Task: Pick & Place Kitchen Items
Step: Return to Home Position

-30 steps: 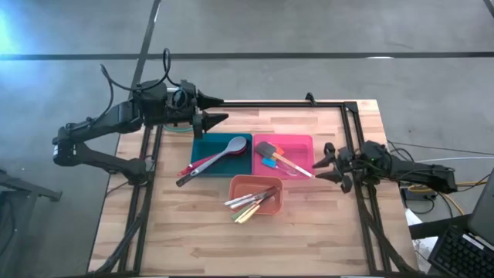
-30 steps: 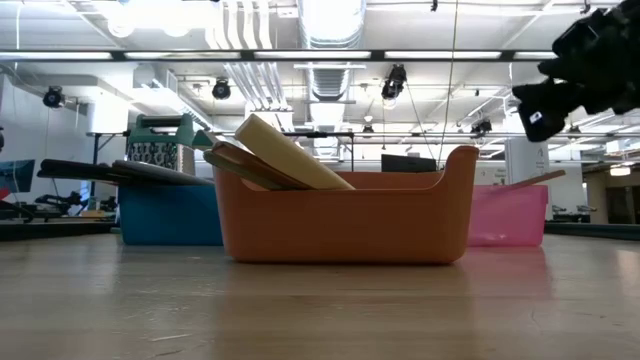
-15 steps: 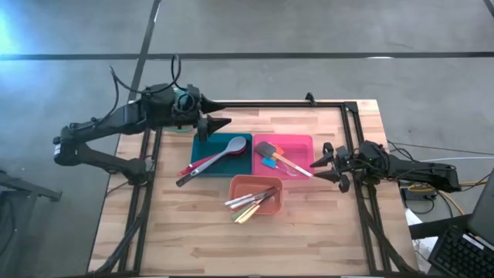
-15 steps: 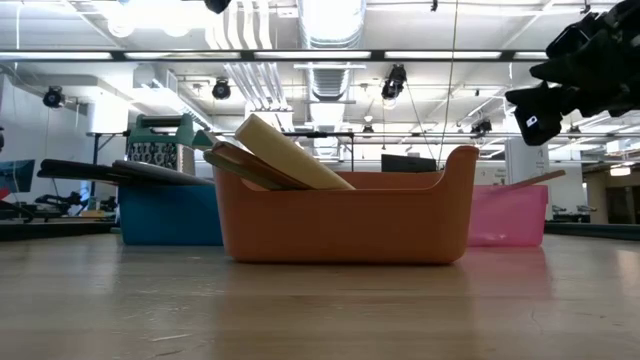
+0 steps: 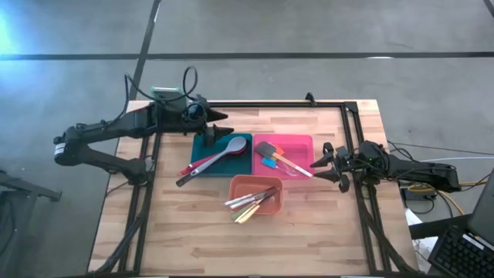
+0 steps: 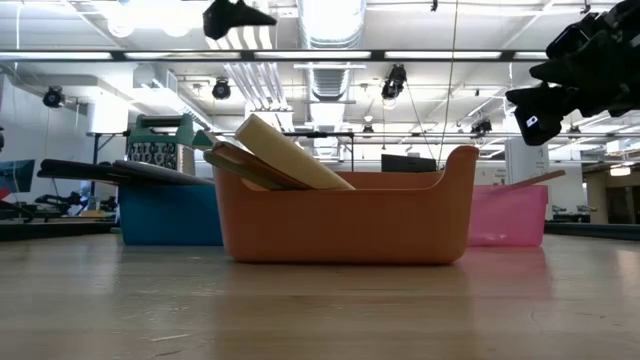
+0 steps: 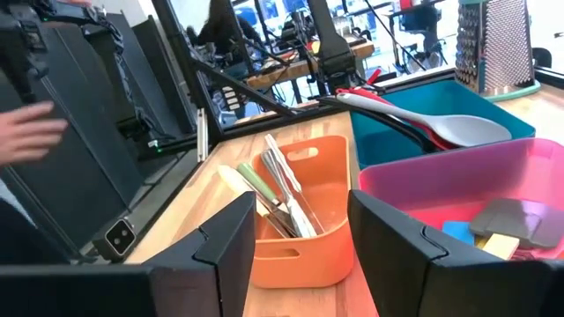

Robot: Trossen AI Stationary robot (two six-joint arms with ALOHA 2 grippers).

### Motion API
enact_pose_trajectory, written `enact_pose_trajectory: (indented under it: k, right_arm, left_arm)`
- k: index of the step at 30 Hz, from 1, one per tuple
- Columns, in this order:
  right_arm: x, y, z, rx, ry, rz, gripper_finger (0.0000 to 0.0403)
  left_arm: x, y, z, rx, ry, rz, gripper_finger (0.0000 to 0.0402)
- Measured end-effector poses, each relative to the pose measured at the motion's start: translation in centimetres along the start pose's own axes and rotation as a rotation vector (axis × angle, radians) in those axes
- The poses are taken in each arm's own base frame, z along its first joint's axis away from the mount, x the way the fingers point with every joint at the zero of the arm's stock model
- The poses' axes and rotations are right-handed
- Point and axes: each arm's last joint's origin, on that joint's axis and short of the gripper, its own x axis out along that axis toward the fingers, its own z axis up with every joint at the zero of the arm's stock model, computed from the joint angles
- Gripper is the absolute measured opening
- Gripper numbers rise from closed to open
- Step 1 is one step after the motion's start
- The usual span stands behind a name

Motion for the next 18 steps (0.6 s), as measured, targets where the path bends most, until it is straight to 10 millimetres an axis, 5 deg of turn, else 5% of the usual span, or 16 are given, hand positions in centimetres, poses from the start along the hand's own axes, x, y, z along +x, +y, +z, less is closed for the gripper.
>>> enact_pose_trajectory:
  k: [9, 18]
  right_arm:
    - [0.0, 0.0, 0.0, 0.0, 0.0, 0.0, 0.0181]
    - [0.0, 0.0, 0.0, 0.0, 0.0, 0.001, 0.0179]
  left_arm:
    - [1.3, 1.6, -4.0, -0.006, 0.123, 0.048, 0.0337]
    - [-1.1, 3.6, -9.9, 0.162, 0.064, -0.03, 0.0337]
